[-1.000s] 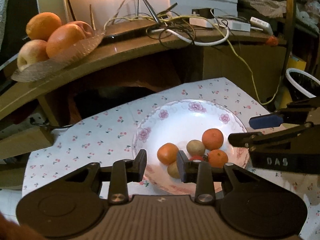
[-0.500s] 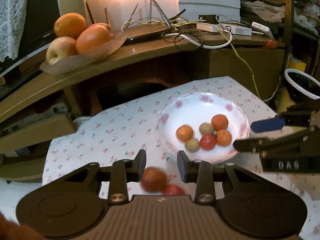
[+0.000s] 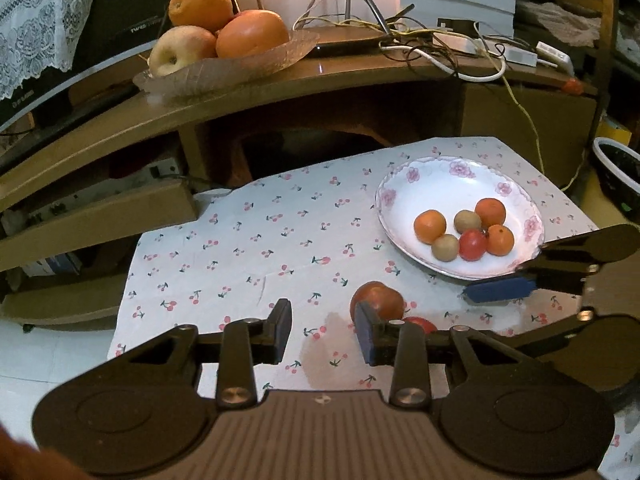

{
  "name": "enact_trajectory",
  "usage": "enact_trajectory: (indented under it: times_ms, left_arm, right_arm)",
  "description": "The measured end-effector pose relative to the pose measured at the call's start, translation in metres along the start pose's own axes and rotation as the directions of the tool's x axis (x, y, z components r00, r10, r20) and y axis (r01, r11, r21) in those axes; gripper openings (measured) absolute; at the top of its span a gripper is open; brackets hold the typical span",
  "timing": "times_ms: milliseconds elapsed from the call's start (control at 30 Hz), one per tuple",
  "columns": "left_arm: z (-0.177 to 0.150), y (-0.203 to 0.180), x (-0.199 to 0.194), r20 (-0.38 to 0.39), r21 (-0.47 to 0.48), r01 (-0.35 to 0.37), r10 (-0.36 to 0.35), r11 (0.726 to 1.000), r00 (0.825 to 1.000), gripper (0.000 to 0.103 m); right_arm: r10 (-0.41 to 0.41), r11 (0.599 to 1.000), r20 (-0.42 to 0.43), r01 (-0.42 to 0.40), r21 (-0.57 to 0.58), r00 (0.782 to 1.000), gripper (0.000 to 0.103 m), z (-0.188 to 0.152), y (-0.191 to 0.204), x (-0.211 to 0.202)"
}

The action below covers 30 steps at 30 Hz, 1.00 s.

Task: Organize fruits
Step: 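Move the left tool to the large dark red tomato while the right tool approaches the small tomato, then grasp the large dark red tomato with the left tool while the right tool grasps the small red tomato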

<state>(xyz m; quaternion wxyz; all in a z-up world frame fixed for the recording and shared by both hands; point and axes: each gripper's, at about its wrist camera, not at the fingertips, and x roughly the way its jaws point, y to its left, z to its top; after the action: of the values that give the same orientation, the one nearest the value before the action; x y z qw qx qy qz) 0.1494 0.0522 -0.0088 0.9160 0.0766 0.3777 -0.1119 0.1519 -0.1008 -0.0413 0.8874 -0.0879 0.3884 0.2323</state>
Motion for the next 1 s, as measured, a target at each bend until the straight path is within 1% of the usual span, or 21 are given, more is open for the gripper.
enact_trajectory:
  times_ms: [100,167,200,233,300,400,467,567,600,667,767,900,933,1000]
  left_arm:
    - [-0.003,0.004,0.004,-0.010,0.002,0.005,-0.005,1.000,1.000,0.044]
    - [-0.004,0.006,0.007,-0.017,0.000,0.007,-0.007,1.000,1.000,0.045]
    - [-0.005,0.007,0.008,-0.021,-0.003,0.009,-0.009,1.000,1.000,0.045]
    - [-0.005,0.008,0.010,-0.025,-0.005,0.011,-0.011,1.000,1.000,0.045]
    - [-0.004,0.008,0.015,-0.029,-0.009,0.020,-0.020,1.000,0.999,0.045]
    - [-0.003,0.004,0.024,-0.036,-0.018,0.071,-0.072,0.997,0.997,0.045]
    - [-0.002,-0.003,0.031,-0.038,-0.007,0.105,-0.105,0.994,0.994,0.045]
    - [0.000,-0.015,0.045,-0.047,0.028,0.122,-0.121,0.992,0.992,0.045]
    - [0.000,-0.017,0.049,-0.049,0.030,0.123,-0.122,0.992,0.991,0.050]
    - [0.001,-0.019,0.056,-0.044,0.019,0.146,-0.145,0.989,0.988,0.055]
    - [0.002,-0.024,0.065,-0.046,0.023,0.156,-0.155,0.987,0.987,0.060]
    - [0.005,-0.033,0.074,-0.047,0.036,0.152,-0.151,0.988,0.988,0.060]
    - [0.006,-0.035,0.076,-0.050,0.038,0.157,-0.155,0.987,0.987,0.058]
    - [0.005,-0.040,0.079,-0.060,0.049,0.172,-0.169,0.984,0.984,0.050]
  right_arm:
    - [0.011,1.000,-0.019,-0.011,0.003,1.000,0.050,0.003,0.003,0.014]
    - [0.024,1.000,-0.033,-0.025,-0.006,0.999,0.049,0.004,0.007,0.022]
    - [0.027,1.000,-0.041,-0.027,-0.014,0.999,0.047,0.004,0.009,0.026]
    - [0.030,0.999,-0.053,-0.031,-0.020,0.998,0.038,0.004,0.011,0.031]
    - [0.055,0.998,-0.073,-0.056,-0.014,0.996,0.028,0.003,0.012,0.035]
    - [0.058,0.998,-0.074,-0.059,-0.006,0.996,0.028,0.001,0.011,0.033]
    - [0.056,0.998,-0.087,-0.054,0.020,0.995,0.028,-0.001,0.006,0.028]
    - [0.030,0.999,-0.101,-0.025,0.045,0.994,0.028,-0.009,-0.003,0.015]
    - [0.022,0.998,-0.104,-0.017,0.056,0.994,0.028,-0.012,-0.006,0.011]
    - [0.011,0.996,-0.108,-0.001,0.088,0.994,0.028,-0.019,-0.014,0.001]
    - [0.000,0.993,-0.113,0.013,0.114,0.994,0.028,-0.028,-0.020,-0.011]
    - [-0.006,0.992,-0.117,0.020,0.122,0.993,0.028,-0.034,-0.022,-0.017]
    - [-0.007,0.992,-0.115,0.021,0.123,0.993,0.028,-0.034,-0.022,-0.019]
    - [-0.015,0.992,-0.108,0.028,0.123,0.994,0.028,-0.035,-0.024,-0.025]
